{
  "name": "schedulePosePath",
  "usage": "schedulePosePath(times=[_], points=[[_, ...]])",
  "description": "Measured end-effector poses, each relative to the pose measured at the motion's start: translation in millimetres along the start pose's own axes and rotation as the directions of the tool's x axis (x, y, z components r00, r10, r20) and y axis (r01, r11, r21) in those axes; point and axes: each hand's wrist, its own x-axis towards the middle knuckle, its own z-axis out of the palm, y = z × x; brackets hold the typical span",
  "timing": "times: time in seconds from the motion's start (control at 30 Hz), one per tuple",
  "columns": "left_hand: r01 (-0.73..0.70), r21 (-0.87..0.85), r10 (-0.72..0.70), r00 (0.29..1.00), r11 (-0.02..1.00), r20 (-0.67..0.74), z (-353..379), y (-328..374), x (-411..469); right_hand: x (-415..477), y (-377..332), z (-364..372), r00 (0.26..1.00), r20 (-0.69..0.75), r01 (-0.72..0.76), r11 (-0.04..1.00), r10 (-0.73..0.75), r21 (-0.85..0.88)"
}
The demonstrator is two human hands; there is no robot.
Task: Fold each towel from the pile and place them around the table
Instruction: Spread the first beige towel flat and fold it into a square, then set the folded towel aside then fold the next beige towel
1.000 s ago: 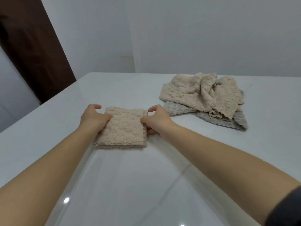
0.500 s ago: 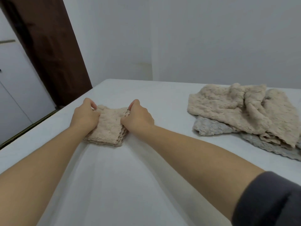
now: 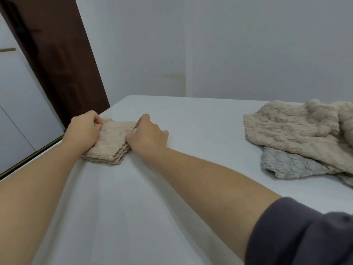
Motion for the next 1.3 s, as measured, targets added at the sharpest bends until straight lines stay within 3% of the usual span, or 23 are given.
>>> schedulePosePath(times=[0.1, 0.2, 0.3, 0.37, 0.43, 0.83, 0.93, 1.03, 1.3], points=[[-0.039, 0.085, 0.036, 0.998, 0.996, 0.042, -3, -6, 5, 2, -5, 7, 0.999, -0.015, 0.032, 0.999, -0.033, -0.044], [-0.080, 0.142, 0.057, 0.986, 0.987, 0.158, -6, -1, 2, 1, 0, 5, 0.961, -0.110, 0.226, 0.949, -0.255, -0.220], [-0.152, 0.117, 0.111, 0.947, 0.981, 0.301, -5, 5, -9, 1, 5, 3, 0.906, 0.185, 0.421, 0.858, -0.381, -0.294], [-0.175, 0.124, 0.113, 0.910, 0.977, 0.399, -1, -1, -14, 0, 7, 10, 0.880, 0.365, 0.426, 0.846, -0.304, -0.321], [-0.199, 0.175, 0.099, 0.884, 0.964, 0.457, 2, -8, -18, -2, 7, 16, 0.878, 0.426, 0.388, 0.846, -0.219, -0.365], [-0.213, 0.291, 0.063, 0.890, 0.933, 0.451, -1, 3, -31, -5, 5, 3, 0.868, 0.466, 0.368, 0.854, -0.173, -0.368], [-0.241, 0.348, 0.151, 0.952, 0.906, 0.265, -6, 8, -38, -16, 18, -16, 0.878, 0.435, 0.360, 0.873, -0.198, -0.328], [-0.266, 0.346, 0.235, 0.963, 0.900, 0.131, -17, 37, -53, -36, 39, -49, 0.882, 0.405, 0.390, 0.856, -0.240, -0.340], [-0.452, 0.121, 0.415, 0.877, 0.884, 0.243, -14, 167, -141, -115, 109, -159, 0.946, 0.290, 0.277, 0.823, -0.143, -0.497]])
